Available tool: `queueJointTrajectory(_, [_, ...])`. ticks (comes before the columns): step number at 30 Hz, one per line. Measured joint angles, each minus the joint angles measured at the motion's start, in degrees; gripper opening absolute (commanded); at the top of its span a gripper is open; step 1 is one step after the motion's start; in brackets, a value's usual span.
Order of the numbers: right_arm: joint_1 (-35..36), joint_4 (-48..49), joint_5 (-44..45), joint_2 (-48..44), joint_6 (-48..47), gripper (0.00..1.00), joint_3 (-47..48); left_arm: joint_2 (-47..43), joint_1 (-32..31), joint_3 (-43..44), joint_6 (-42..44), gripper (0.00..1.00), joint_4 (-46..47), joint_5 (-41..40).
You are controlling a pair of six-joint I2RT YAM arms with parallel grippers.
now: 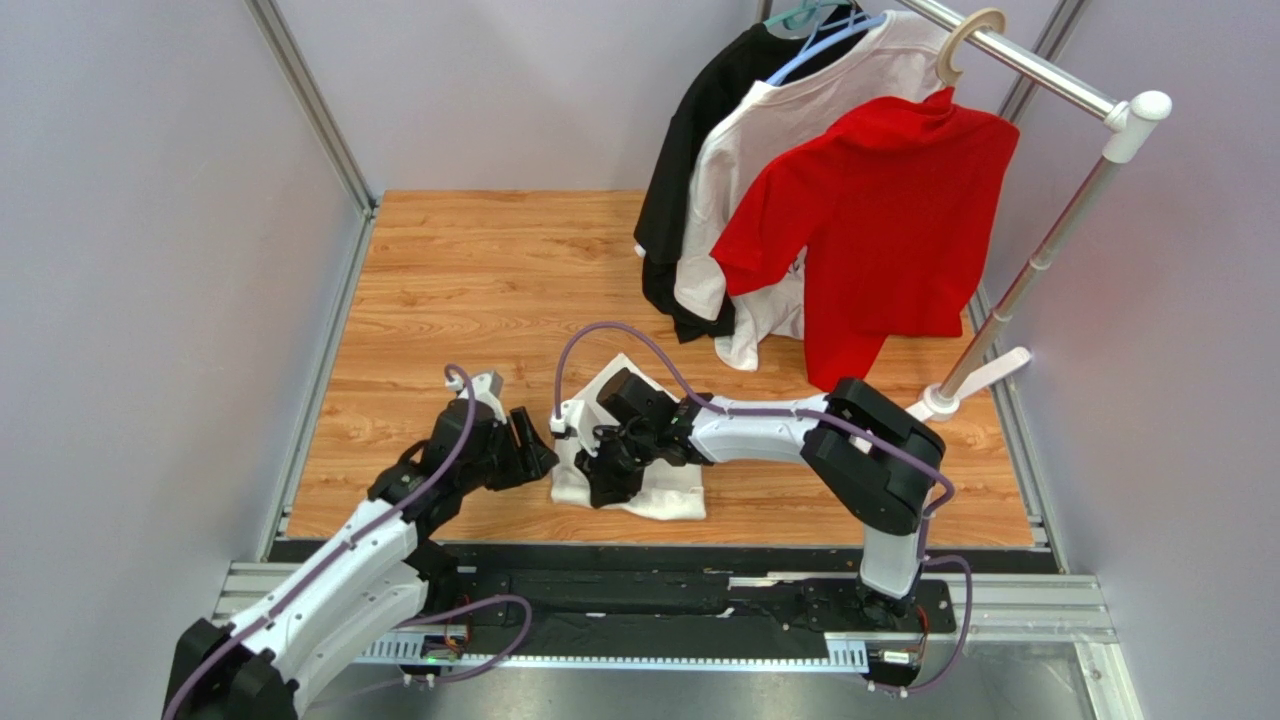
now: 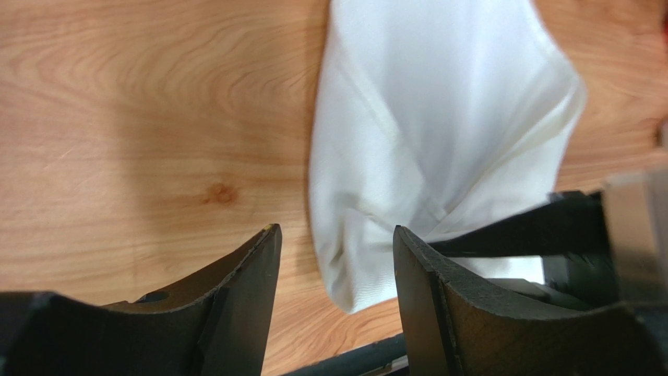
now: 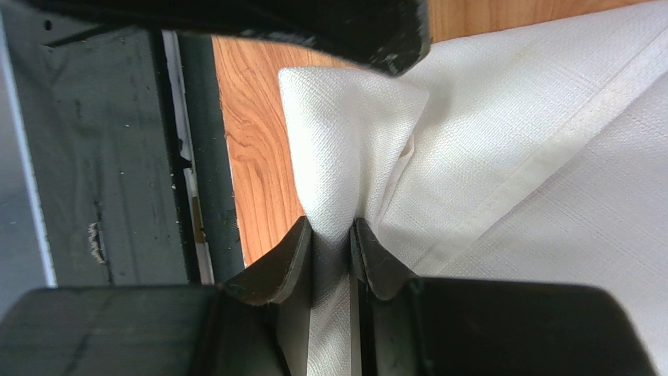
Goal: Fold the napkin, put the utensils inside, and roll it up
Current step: Roll the napkin with the utensil
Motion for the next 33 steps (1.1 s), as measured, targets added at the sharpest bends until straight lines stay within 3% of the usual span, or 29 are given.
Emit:
queueJointTrajectory(14, [-7.37, -5.38, -17.20, 7.67, 3.15, 0.00, 6.60, -9.22, -0.02, -13.62, 3.30, 0.61, 23.30, 13.42])
queueJointTrajectory(33, [-13.46, -13.40, -33.11, 17.27, 4.55, 0.00, 13.99, 0.35, -2.29, -15.87, 3.50, 0.57, 31.58, 14.62])
